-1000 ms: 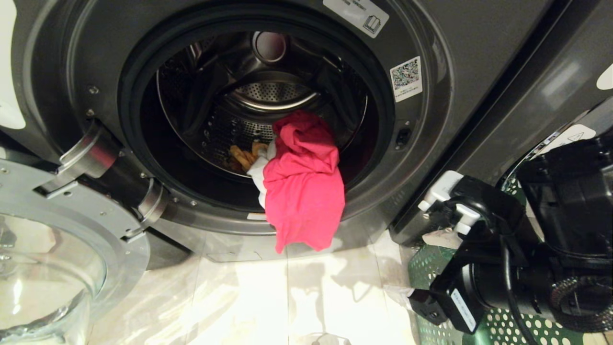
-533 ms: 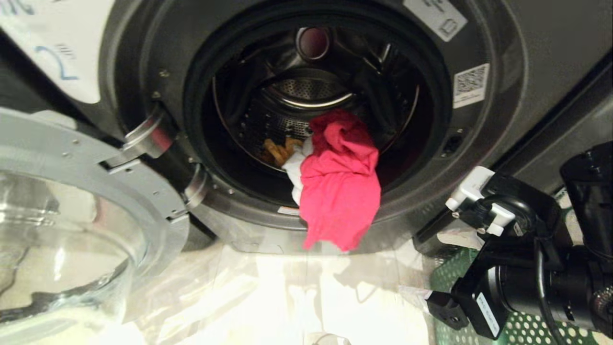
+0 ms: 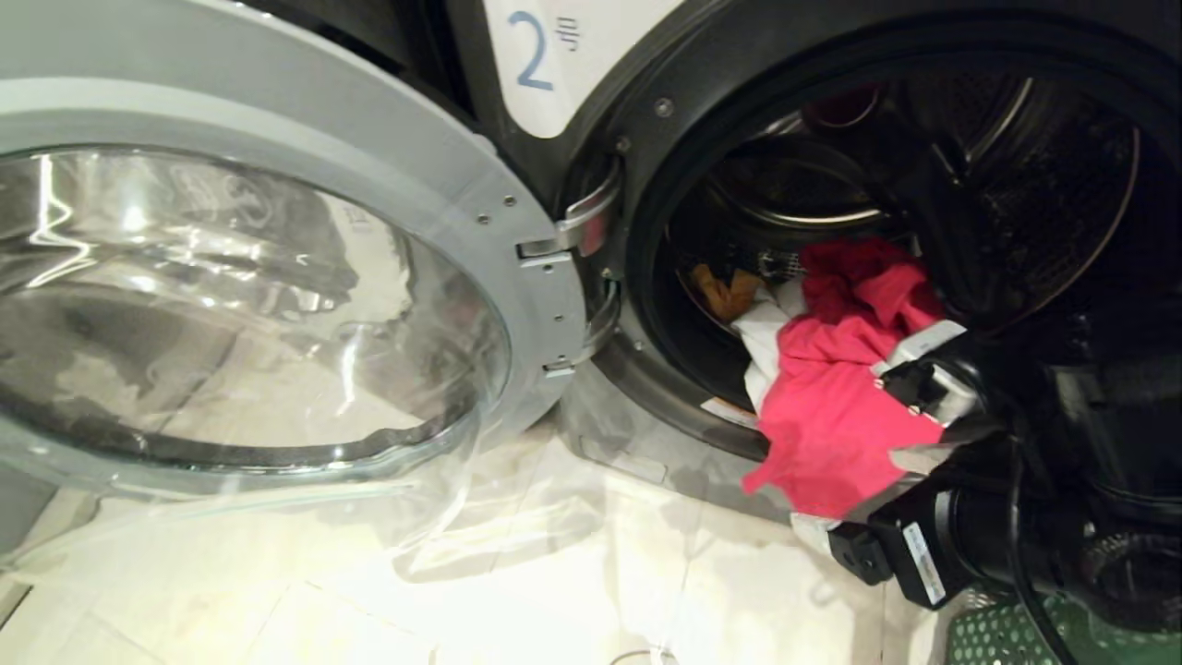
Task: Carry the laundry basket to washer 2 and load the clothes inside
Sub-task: Place the clothes into the washing machine
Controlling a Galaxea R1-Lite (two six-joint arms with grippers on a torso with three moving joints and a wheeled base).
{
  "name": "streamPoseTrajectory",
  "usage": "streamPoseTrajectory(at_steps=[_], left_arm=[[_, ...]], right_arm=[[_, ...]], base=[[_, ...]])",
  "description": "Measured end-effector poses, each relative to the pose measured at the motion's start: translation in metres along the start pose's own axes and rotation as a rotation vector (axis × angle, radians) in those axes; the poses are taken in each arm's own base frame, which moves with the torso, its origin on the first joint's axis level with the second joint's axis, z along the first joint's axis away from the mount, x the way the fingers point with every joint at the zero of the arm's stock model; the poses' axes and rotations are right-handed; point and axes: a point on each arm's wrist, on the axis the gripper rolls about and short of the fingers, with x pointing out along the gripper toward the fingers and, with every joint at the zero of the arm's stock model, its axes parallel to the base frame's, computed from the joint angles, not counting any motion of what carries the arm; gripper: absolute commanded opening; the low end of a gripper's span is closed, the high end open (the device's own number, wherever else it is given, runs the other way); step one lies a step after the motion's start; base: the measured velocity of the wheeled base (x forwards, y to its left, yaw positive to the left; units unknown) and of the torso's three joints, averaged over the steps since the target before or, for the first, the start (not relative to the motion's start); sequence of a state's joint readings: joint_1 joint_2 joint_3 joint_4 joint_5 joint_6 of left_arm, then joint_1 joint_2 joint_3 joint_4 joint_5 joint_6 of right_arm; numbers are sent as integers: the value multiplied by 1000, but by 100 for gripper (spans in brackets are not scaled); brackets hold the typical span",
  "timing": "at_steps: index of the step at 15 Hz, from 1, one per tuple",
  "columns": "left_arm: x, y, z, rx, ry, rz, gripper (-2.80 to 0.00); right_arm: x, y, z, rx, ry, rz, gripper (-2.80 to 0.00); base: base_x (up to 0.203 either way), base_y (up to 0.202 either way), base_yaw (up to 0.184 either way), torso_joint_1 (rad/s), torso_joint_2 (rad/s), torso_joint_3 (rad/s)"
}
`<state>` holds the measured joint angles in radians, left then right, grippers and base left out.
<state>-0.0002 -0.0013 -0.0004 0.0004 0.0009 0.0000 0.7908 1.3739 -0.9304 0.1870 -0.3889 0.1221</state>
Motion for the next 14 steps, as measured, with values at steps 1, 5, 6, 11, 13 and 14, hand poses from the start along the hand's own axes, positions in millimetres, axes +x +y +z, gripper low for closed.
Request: streamPoseTrajectory(at_steps=[1,5,6,11,13,14], left_arm=[[0,0,0,0,0,1,-280],[0,0,0,0,0,1,-280],[0,0,0,0,0,-1,-280],[0,0,0,0,0,0,-280],[0,0,0,0,0,0,-280],[0,0,0,0,0,0,-280]], right_arm=[[9,-3,1,63,13,-66,0],[52,-9,-5,274,47,-417,0],[62,-11,-8,302,60,-473,0],[117,-20,-6,380,127,-572,0],[136,-21,6,426,107,-578,0],[146,-21,11,448,98,-579,0]], base=[[2,-4,60,10,3,5],[0,0,0,0,0,0],[0,0,0,0,0,0],[0,0,0,0,0,0],[0,0,0,0,0,0],[0,0,0,0,0,0]])
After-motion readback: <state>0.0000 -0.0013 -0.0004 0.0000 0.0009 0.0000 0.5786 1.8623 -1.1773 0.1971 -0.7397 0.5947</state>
